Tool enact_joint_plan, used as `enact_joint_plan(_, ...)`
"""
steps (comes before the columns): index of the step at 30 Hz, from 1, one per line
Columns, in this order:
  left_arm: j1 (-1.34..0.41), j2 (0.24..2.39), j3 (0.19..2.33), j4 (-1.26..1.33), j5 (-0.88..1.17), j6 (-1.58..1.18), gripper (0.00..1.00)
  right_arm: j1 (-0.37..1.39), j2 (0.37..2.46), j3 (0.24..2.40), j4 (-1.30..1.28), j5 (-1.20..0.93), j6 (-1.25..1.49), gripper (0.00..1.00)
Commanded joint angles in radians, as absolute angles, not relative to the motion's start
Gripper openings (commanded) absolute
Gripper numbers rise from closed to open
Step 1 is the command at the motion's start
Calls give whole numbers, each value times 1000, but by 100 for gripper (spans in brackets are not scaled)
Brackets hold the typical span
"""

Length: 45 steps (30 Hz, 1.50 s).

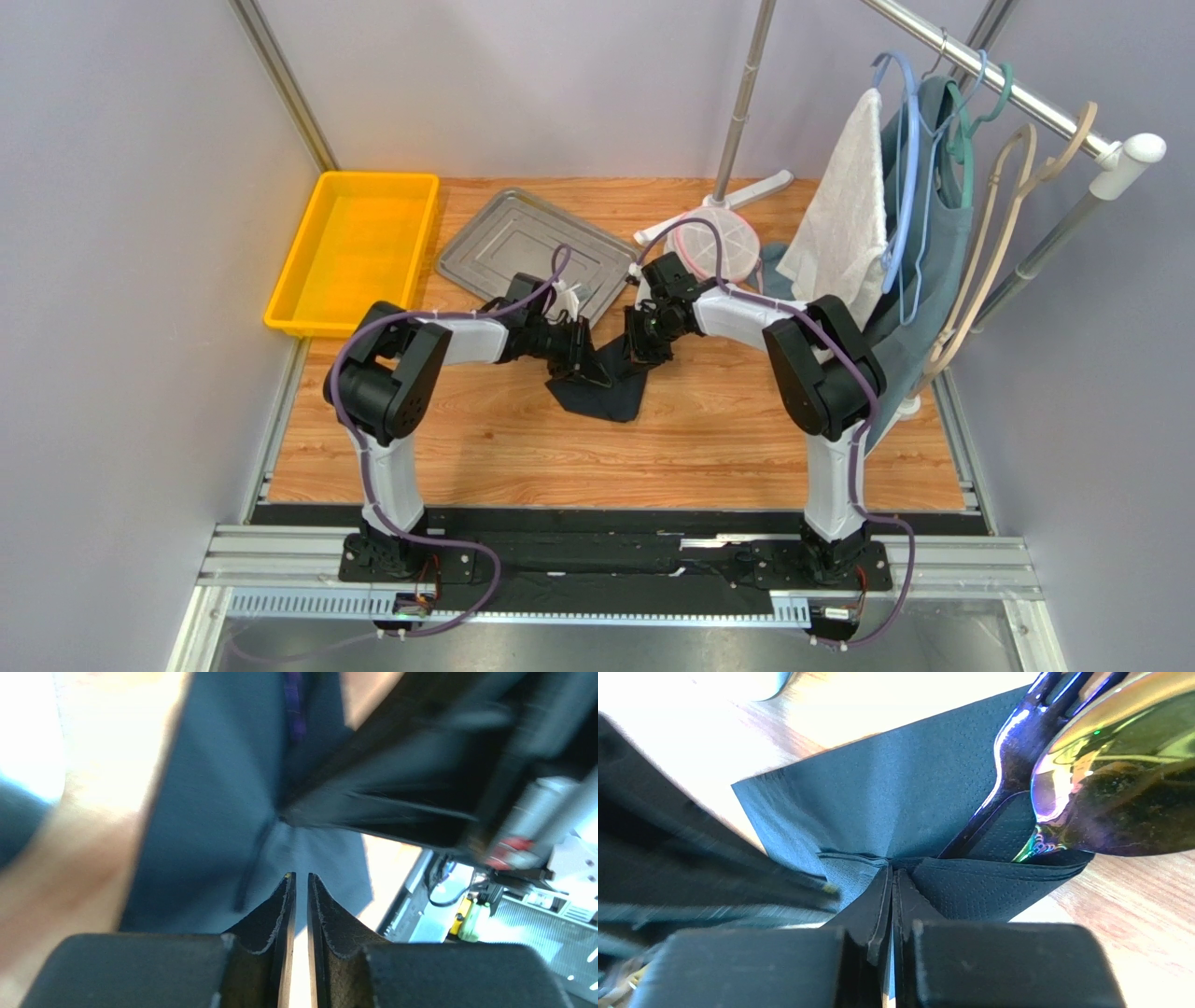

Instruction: Place the utensils on the paper napkin and roll it up

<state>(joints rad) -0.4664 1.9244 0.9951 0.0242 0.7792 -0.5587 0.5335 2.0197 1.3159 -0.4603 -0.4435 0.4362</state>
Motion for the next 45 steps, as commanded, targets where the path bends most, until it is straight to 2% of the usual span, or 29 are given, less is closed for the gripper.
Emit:
enact_joint_plan(1, -491, 1832, 985, 87, 819, -557, 19, 542, 2039, 1256, -426, -402, 382, 1)
enact_joint_plan(9, -525, 1917, 973, 137, 804, -592, 17, 537, 2020, 1246, -397, -448, 376, 1)
enact_joint_plan(18, -525, 2020, 968, 69, 709, -561, 4, 537, 2002, 1275, -409, -476, 368, 2)
enact_joint_plan(22, -523, 2037, 956, 67, 695, -555, 2, 520, 1944, 1328, -439, -500, 376, 10)
enact_joint_plan(23, -523, 2039, 957, 67, 695, -555, 1, 515, 1909, 1344, -443, -503, 380, 15)
enact_joint_plan(26, -523, 2043, 962, 71, 695, -560, 1, 511, 1867, 1361, -475, -486, 387, 18)
enact_joint_plan(45, -523, 2036, 982, 74, 703, -565, 3, 543, 2003, 1322, -486, -420, 357, 9)
